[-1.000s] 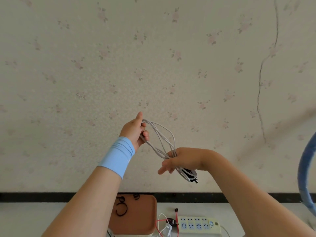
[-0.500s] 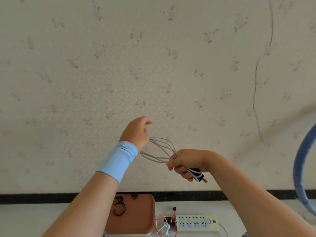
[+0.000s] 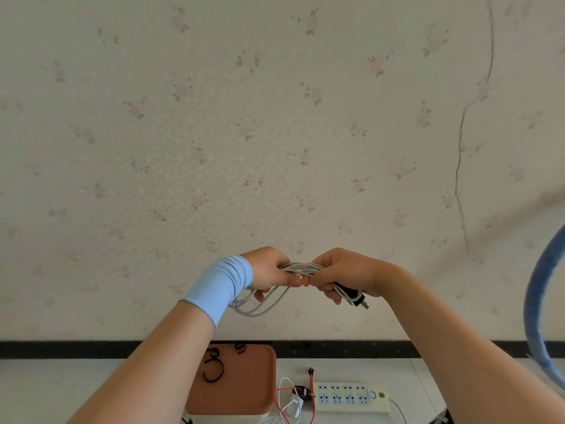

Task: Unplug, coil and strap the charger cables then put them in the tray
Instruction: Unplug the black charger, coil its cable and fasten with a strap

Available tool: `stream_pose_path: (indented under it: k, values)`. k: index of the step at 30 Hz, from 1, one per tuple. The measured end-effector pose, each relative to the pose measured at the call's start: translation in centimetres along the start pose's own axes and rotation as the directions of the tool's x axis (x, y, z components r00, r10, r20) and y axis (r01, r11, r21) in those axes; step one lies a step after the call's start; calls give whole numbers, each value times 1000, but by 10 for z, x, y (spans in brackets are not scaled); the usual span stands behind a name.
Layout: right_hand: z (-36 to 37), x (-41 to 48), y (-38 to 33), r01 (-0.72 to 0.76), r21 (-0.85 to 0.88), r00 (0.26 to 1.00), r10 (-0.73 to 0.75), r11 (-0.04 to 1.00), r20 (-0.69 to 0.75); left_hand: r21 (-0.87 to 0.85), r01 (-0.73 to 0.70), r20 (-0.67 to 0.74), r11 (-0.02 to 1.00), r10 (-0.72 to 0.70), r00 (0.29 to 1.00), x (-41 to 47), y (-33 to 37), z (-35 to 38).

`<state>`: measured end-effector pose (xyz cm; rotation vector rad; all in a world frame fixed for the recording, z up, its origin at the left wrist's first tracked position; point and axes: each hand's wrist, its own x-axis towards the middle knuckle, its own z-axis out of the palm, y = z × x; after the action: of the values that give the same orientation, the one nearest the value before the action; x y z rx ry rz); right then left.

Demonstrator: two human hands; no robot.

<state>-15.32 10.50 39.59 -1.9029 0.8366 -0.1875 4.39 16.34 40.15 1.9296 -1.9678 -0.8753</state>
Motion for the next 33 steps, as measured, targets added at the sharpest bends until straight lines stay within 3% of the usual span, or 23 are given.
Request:
stream_pose_path:
  k: [3,6,12,16,20,24,29,33]
  values:
    - [5,3,-1,37,-95,996,-44,995,-74,0,29,47,1000,-29,998,-4,-1,-3]
    - [4,8,1,50,-159,976,-82,986,-201,-291,33,104,956,-2,995,-5,-4,-4]
    - [8,14,3,1,-193,950,-61,981,-307,-572,36,28,820,-25,999,-5,-4,-10]
    - [17,16,0,6,-246,931,-95,969,-352,-619,-11,-56,785,-30,998,-3,-3,-10]
    - [22,14,-3,7,-314,944,-110,949,-311,-693,-99,-139,715,3,990,-1,-2,-6]
    - [15,9,-11,12,-153,921,-70,988,-384,-808,-131,-139,574,31,990,-2,2,-1]
    - [6,2,-11,7,-56,882,-33,998,-470,-711,-10,34,703,49,998,-3,-4,-5]
    - [10,5,-9,33,74,890,5,997,-456,-848,-141,-105,511,100,989,8,0,2]
